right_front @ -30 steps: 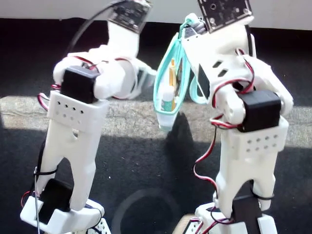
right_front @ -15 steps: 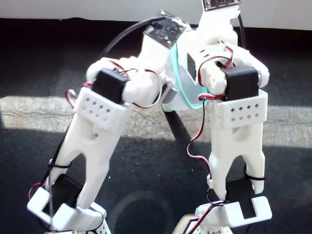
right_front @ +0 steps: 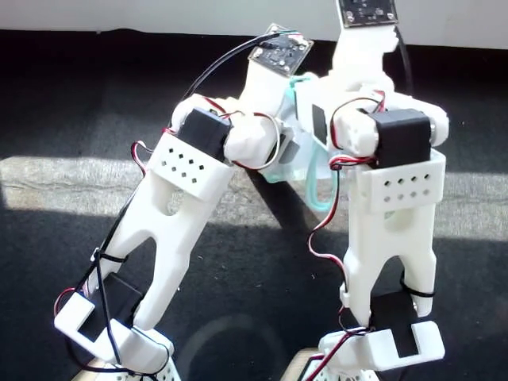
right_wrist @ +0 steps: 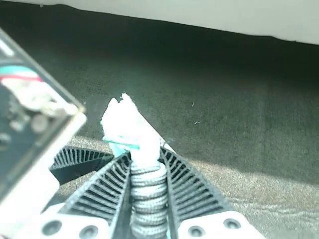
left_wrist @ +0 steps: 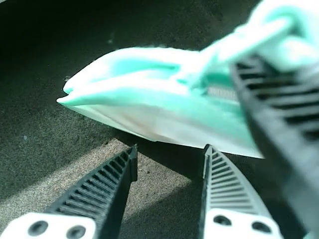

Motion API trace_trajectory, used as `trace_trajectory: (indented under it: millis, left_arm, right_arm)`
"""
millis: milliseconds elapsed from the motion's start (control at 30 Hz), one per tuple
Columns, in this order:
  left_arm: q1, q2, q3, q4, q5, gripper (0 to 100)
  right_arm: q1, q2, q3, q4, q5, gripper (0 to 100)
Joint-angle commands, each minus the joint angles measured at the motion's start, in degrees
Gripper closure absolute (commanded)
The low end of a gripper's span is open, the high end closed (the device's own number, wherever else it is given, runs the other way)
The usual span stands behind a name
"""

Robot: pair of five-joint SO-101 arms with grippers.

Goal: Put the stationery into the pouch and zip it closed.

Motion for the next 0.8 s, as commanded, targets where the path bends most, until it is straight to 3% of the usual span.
trace_trajectory:
  millis: [0, 167, 300, 533, 667, 767]
  left_arm:
    - [-0.1, -0.5, -0.2, -1.0, 0.6, 78]
    - [-1.5, -0.5, -0.5, 2.3, 0.4, 78]
    - [-7.0, -1.5, -0.6, 4.5, -0.3, 78]
    - [-14.9, -11.3, -0.5, 2.6, -10.0, 78]
    - [-15.9, -12.4, -0.4, -5.3, -9.1, 78]
    - [-15.6, -9.9, -0.5, -9.8, -0.6, 78]
  right_arm:
    - [0.4, 0.0, 4.2, 3.1, -0.4, 99.3]
    - [0.5, -0.1, 13.3, 3.6, -0.4, 99.3]
    - [0.4, -0.2, 17.8, 1.6, 3.9, 99.3]
    - [0.1, -2.6, 20.9, 1.6, 7.3, 99.3]
    - [0.0, -8.4, 25.5, 1.6, 7.4, 99.3]
    - [0.0, -14.2, 31.4, 1.5, 10.2, 99.3]
